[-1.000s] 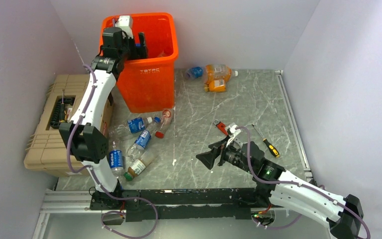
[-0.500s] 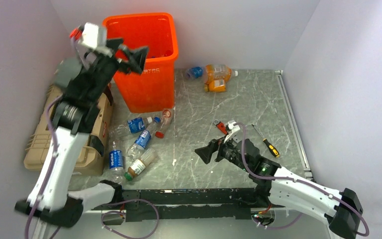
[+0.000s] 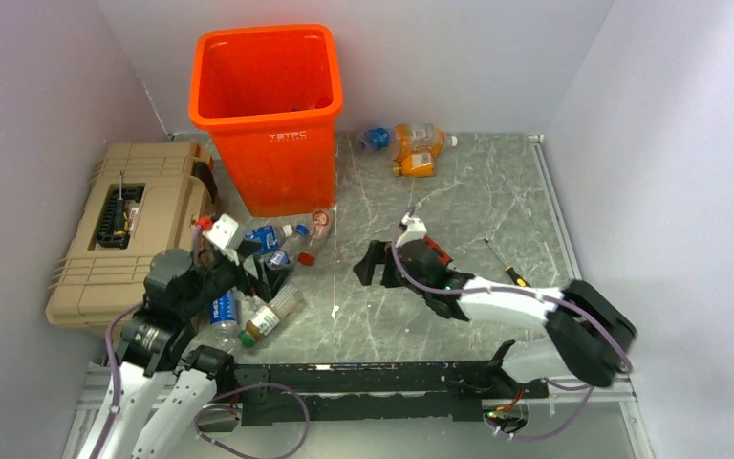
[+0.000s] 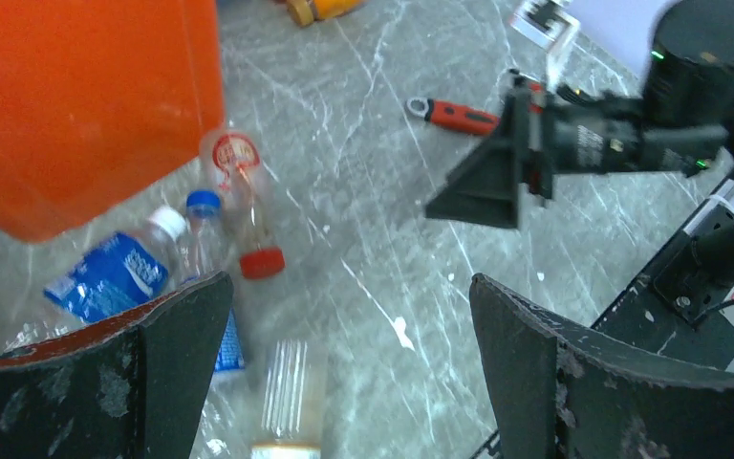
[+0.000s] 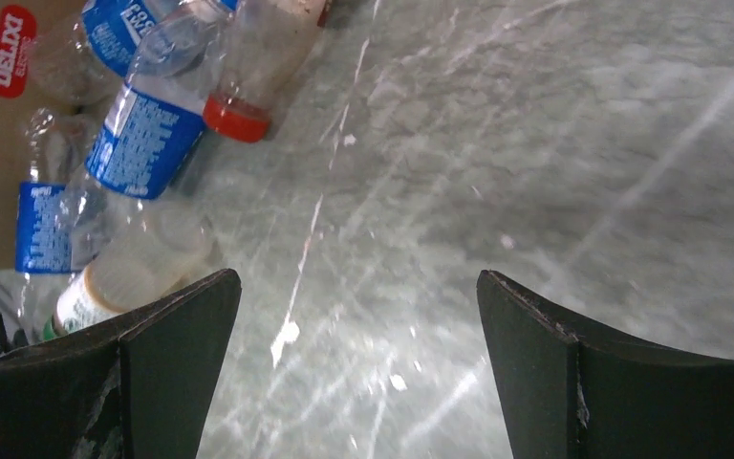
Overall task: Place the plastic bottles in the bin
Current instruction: Pick up the plastic bottle at the center of the board.
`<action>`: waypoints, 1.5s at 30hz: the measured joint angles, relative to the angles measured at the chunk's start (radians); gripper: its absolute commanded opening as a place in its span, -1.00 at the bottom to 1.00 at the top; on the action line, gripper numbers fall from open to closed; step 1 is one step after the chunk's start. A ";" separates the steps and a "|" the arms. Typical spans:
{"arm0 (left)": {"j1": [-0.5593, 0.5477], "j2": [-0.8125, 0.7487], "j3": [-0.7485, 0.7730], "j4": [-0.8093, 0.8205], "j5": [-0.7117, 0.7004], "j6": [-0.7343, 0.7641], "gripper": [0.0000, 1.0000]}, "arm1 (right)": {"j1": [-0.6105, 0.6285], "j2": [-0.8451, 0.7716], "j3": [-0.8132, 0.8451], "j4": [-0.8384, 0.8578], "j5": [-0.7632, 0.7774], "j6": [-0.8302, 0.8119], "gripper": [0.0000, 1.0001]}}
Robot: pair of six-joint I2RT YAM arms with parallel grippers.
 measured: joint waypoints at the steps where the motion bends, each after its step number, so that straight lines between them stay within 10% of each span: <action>1: 0.000 -0.041 -0.033 -0.025 -0.005 -0.011 0.99 | -0.006 0.067 0.034 0.014 -0.015 0.011 0.99; 15: 0.001 -0.038 -0.029 -0.149 -0.222 -0.084 0.99 | 0.002 0.647 0.465 0.089 -0.245 0.074 0.86; 45: 0.001 -0.062 -0.029 -0.165 -0.242 -0.084 0.99 | -0.092 0.869 0.771 0.028 -0.111 0.131 0.72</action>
